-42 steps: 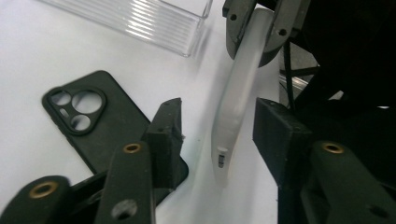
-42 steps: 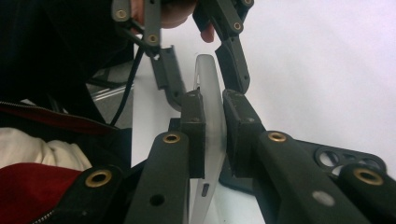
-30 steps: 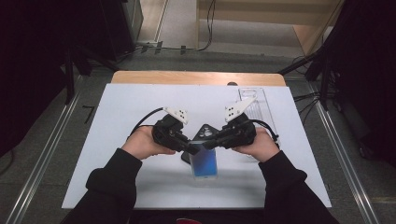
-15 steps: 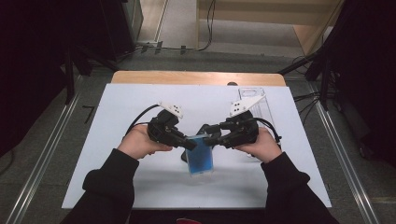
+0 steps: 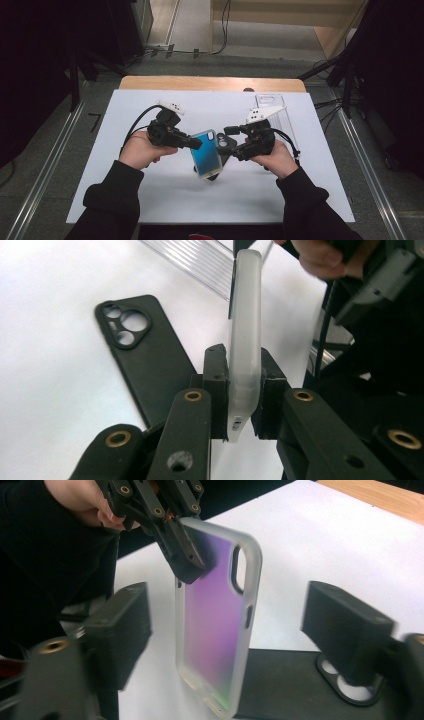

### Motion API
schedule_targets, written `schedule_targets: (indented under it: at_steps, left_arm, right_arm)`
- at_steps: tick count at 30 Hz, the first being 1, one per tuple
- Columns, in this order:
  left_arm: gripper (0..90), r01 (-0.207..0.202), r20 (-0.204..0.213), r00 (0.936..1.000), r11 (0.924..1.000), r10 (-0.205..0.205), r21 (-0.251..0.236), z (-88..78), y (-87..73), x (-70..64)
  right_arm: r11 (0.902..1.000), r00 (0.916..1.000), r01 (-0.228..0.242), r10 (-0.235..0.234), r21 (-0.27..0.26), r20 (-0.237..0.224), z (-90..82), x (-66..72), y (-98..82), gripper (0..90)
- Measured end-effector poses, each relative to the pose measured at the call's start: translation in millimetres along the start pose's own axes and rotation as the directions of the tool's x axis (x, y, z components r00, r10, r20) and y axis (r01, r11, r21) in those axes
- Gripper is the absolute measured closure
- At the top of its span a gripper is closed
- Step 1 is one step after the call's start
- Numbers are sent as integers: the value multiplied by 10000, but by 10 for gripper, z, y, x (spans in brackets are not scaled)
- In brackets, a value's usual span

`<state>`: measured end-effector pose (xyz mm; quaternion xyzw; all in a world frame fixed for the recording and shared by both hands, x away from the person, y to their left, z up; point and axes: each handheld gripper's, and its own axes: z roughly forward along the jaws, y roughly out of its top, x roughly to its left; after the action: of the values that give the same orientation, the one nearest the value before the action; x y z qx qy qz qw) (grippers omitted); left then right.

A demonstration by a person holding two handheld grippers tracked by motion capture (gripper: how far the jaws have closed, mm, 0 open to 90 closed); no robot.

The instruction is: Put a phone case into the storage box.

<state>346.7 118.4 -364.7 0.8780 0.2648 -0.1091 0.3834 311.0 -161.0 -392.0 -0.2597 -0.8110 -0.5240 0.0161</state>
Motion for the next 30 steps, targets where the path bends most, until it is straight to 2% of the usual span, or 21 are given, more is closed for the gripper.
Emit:
schedule_targets:
  at_steps: [2, 4, 7, 10, 12, 15, 19, 21, 24, 28, 30]
  left_arm:
    - [805, 163, -232, 9996, 9998, -166, -142, -23, 4, 1]
    - [805, 300, -392, 9988, 9992, -310, -256, -41, 9, 4]
    - [805, 482, -474, 9976, 9978, -504, -452, -57, 12, 2]
    - [805, 634, -745, 9950, 9967, -670, -501, -75, 21, 0]
    - [805, 788, -960, 9918, 9953, -838, -554, -90, 27, -4]
    - [805, 1088, -1065, 9876, 9920, -1152, -644, -104, 33, -2]
    - [805, 1428, -1339, 9793, 9870, -1517, -739, -108, 41, -8]
    - [805, 1509, -1394, 9771, 9855, -1607, -782, -110, 45, -11]
    - [805, 1681, -1414, 9737, 9823, -1786, -831, -109, 51, -14]
    - [805, 1855, -1683, 9658, 9791, -1974, -838, -83, 57, -33]
    - [805, 1961, -1664, 9641, 9773, -2070, -797, -71, 60, -36]
  right_arm:
    - [9999, 9987, -77, 83, -127, 500, 21, -2, -11, 0]
    - [9994, 9957, -221, 244, -274, 895, 36, -4, -26, 0]
    - [9991, 9910, -410, 425, -141, 1271, 61, 8, -34, 0]
    - [9986, 9866, -480, 508, -216, 1554, 87, 35, -45, 0]
    - [9978, 9804, -598, 641, -286, 1863, 111, 59, -50, 0]
    - [9963, 9690, -802, 851, -307, 2321, 162, 95, -55, 0]
    - [9914, 9581, -1176, 1283, -566, 2559, 221, 130, -71, 0]
    - [9892, 9531, -1318, 1444, -647, 2659, 252, 143, -78, 0]
    - [9881, 9458, -1391, 1524, -663, 2869, 300, 176, -87, 0]
    - [9887, 9401, -1339, 1482, -673, 3069, 360, 217, -93, 0]
    - [9878, 9381, -1389, 1540, -702, 3103, 395, 241, -96, 0]
